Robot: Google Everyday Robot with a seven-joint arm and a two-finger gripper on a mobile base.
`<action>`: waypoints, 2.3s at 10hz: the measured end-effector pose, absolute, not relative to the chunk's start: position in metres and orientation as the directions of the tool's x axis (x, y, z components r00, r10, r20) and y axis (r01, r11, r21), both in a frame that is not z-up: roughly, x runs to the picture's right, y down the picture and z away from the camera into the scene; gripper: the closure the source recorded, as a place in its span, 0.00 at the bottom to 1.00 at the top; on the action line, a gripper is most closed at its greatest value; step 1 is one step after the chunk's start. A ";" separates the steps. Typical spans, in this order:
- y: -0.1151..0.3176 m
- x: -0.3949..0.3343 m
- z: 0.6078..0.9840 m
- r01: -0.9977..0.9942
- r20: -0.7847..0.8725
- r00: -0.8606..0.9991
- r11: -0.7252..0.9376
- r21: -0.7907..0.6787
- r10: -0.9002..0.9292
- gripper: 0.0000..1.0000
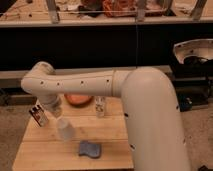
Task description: Place the ceramic cup over the eraser
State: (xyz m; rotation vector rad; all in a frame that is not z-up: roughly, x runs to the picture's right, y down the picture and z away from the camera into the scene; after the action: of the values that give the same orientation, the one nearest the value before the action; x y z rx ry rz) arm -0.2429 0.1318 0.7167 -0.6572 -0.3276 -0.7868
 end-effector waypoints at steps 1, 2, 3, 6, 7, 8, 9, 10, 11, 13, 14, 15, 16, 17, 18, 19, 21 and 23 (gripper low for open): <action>0.135 -0.241 0.716 0.743 0.499 0.669 0.520 -0.422 -0.550 0.37; 0.140 -0.242 0.715 0.747 0.499 0.665 0.513 -0.424 -0.556 0.30; 0.144 -0.243 0.717 0.752 0.492 0.659 0.507 -0.420 -0.569 0.22; 0.159 -0.236 0.722 0.745 0.482 0.667 0.513 -0.427 -0.568 0.20; 0.159 -0.233 0.721 0.739 0.481 0.673 0.525 -0.422 -0.562 0.20; 0.160 -0.227 0.720 0.733 0.480 0.680 0.537 -0.417 -0.555 0.20; 0.162 -0.225 0.719 0.735 0.480 0.678 0.539 -0.412 -0.557 0.20; 0.164 -0.224 0.718 0.738 0.481 0.674 0.538 -0.407 -0.561 0.20; 0.168 -0.224 0.717 0.746 0.481 0.666 0.532 -0.402 -0.571 0.20; 0.174 -0.223 0.727 0.753 0.479 0.657 0.519 -0.403 -0.582 0.21; 0.179 -0.223 0.736 0.759 0.482 0.651 0.505 -0.412 -0.586 0.28; 0.184 -0.223 0.743 0.762 0.486 0.648 0.494 -0.419 -0.587 0.37; 0.185 -0.220 0.748 0.758 0.486 0.652 0.490 -0.430 -0.582 0.47; 0.185 -0.215 0.752 0.750 0.485 0.661 0.491 -0.443 -0.573 0.58; 0.187 -0.212 0.756 0.745 0.486 0.667 0.489 -0.454 -0.565 0.68; 0.188 -0.211 0.759 0.741 0.487 0.671 0.487 -0.463 -0.559 0.80; 0.188 -0.211 0.760 0.740 0.490 0.673 0.486 -0.465 -0.554 0.96; 0.183 -0.207 0.753 0.741 0.499 0.671 0.507 -0.441 -0.548 1.00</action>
State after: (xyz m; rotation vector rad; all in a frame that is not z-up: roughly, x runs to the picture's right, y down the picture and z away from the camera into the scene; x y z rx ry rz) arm -0.2071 0.1833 0.7534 -0.6803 -0.3142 -0.7924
